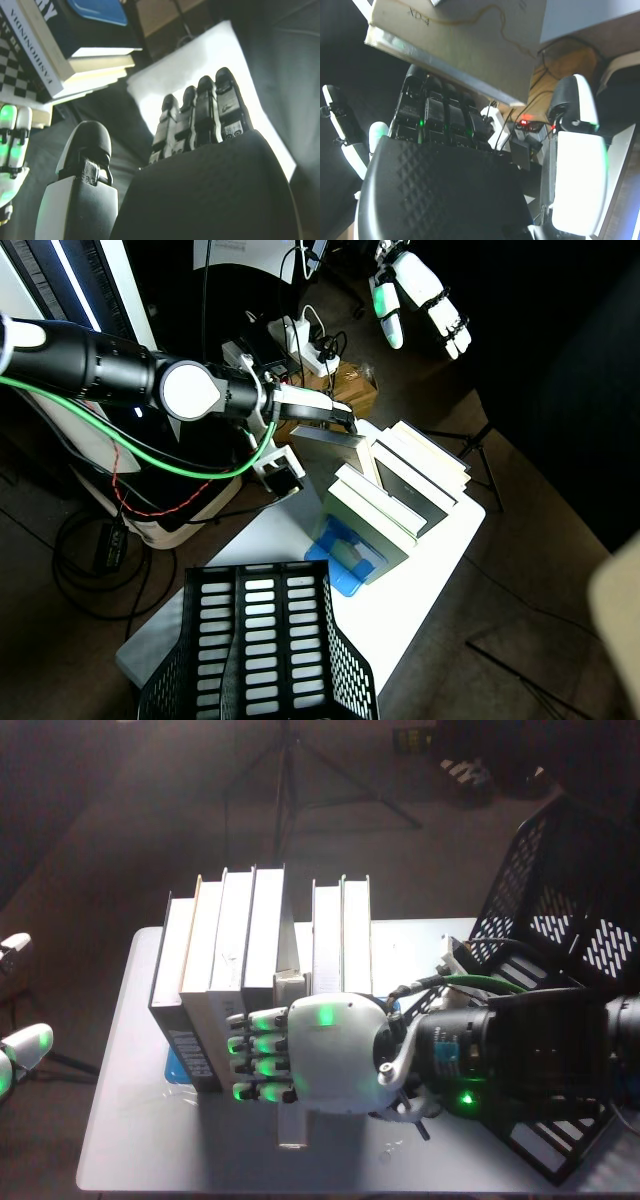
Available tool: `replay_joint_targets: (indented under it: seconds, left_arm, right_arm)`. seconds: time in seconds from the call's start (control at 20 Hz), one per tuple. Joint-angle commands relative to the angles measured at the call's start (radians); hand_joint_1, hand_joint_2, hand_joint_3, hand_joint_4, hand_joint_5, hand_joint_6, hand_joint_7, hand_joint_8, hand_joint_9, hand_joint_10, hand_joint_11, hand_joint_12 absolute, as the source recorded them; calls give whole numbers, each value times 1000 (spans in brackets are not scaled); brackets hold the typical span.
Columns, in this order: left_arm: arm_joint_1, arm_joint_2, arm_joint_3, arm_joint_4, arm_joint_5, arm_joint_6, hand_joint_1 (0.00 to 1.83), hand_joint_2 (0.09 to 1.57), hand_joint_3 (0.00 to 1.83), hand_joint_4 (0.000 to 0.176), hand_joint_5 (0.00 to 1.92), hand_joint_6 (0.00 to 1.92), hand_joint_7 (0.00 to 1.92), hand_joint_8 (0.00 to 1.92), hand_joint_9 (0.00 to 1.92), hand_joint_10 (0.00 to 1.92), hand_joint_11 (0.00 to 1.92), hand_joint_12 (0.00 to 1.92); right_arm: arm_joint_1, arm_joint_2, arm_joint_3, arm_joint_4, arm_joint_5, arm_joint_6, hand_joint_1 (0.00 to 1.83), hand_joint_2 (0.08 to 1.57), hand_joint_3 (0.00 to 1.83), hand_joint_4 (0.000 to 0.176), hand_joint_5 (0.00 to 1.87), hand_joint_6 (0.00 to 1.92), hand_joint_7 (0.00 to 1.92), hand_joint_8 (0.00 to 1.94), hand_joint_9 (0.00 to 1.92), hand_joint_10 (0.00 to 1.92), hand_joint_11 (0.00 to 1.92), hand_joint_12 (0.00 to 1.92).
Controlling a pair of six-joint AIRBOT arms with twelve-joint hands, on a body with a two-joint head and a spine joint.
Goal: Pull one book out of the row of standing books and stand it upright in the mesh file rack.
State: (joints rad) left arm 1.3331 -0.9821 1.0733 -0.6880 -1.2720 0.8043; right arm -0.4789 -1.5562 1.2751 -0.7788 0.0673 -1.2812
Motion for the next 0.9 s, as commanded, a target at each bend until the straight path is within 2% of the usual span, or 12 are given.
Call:
replay_joint_targets:
  seconds: [0.0,0.05,0.1,0.15,0.2,0.25,0.35,0.45,0.55,0.6,0.65,0.85]
  left_arm:
    - [1,-4,13,-2,-121,-7,295,1359,0,66,64,3,0,0,0,0,0,0]
    - [1,-5,15,-1,-120,-7,297,1359,0,54,70,6,0,0,0,0,0,0]
    - [1,-9,18,-1,-121,-11,318,1360,0,47,79,8,0,0,0,0,0,0]
    - [1,-13,21,-1,-121,-15,334,1361,0,40,83,7,0,0,0,0,0,0]
    - [1,-16,23,-1,-120,-17,337,1359,0,51,77,4,0,0,0,0,0,0]
    - [1,-20,25,-1,-119,-19,281,1367,3,63,41,4,0,0,0,0,0,0]
    - [1,-22,27,0,-118,-20,254,1376,5,64,26,1,0,0,0,0,0,0]
    - [1,-24,28,1,-117,-20,242,1387,7,73,19,0,0,0,0,0,0,0]
    - [1,-27,30,1,-117,-20,272,1389,4,65,38,7,0,0,0,0,0,0]
    - [0,-28,32,2,-116,-22,271,1390,4,49,47,10,0,0,0,0,0,0]
    - [0,-31,35,3,-116,-28,239,1391,4,59,40,6,0,0,0,0,0,0]
    - [0,-33,36,5,-115,-30,298,1396,2,29,63,8,0,0,0,0,0,0]
  right_arm:
    - [11,-7,8,2,64,-9,818,1074,0,0,0,0,0,0,6,2,12,190]
    - [11,-16,17,2,59,-10,908,1036,0,0,0,0,0,0,21,7,2,314]
    - [10,-32,33,1,51,-13,817,1148,19,0,0,0,0,0,3,1,0,196]
    - [10,-44,43,1,44,-16,881,1107,1,0,55,8,104,7,132,41,0,674]
    - [8,-52,52,0,39,-20,776,1176,24,0,120,26,169,17,207,65,0,1063]
    - [7,-58,60,-1,36,-22,703,1141,8,0,25,5,54,23,82,30,0,601]
    - [7,-63,68,-1,33,-23,695,1127,1,0,0,0,31,7,52,12,0,353]
    - [5,-63,67,-1,34,-23,694,1127,1,0,0,0,30,5,51,11,0,339]
    - [-8,-63,67,0,34,-22,694,1127,1,0,0,0,30,5,51,10,0,337]
    - [-18,-66,68,0,34,-22,694,1127,1,0,0,0,30,5,51,10,0,337]
    - [-24,-68,69,0,34,-22,694,1127,1,0,0,0,31,4,51,10,0,337]
    - [-40,-75,73,1,30,-22,694,1127,0,0,0,0,31,4,51,9,0,336]
